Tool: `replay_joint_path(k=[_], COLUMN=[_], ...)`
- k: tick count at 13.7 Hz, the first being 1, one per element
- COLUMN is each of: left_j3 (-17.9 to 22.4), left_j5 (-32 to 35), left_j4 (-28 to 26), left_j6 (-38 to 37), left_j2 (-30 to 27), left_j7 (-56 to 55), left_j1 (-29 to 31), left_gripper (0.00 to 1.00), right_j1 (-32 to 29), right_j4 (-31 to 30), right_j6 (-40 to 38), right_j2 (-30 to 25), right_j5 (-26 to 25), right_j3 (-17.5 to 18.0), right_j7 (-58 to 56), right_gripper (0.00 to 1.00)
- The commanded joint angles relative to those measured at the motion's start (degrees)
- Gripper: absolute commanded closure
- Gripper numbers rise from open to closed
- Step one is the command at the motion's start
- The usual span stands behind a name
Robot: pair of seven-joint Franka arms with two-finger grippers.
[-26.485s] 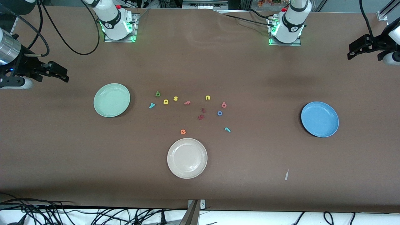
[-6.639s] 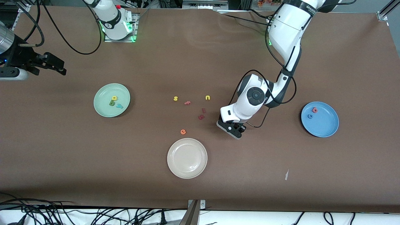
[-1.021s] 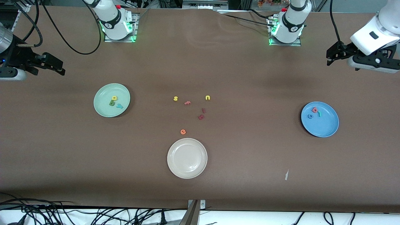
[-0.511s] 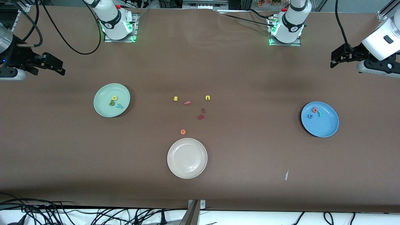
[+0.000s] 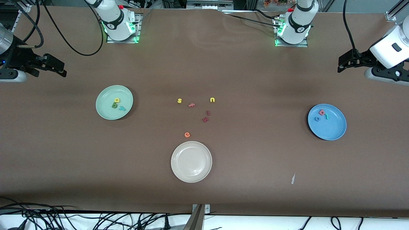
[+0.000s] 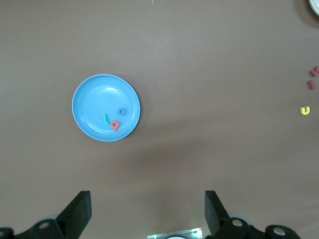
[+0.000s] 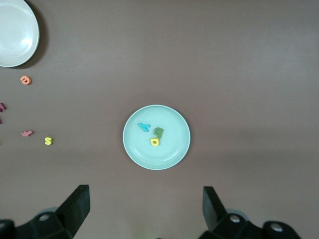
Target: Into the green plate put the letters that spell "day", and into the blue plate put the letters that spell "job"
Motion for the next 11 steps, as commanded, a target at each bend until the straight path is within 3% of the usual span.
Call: replay_joint_path(k=[1, 11], left_j3=[-0.02, -0.02], left_j5=[-1.01, -1.10], left_j4=[3.52, 3.70], left_j6=[-1.81, -6.21], left_j2=[1.45, 1.18], left_j7=[-0.61, -0.43], left_j1=[0.46, 0.37], left_gripper=[0.00, 0.00], right_j1=[0.33, 0.33], right_j4=[0.11, 0.11], right_j6=[-0.28, -0.28], right_j2=[-0.36, -0.45], right_j5=[0.13, 0.13], right_j3=[-0.27, -0.27], right_j7=[0.37, 0.37], right_gripper=[0.00, 0.00])
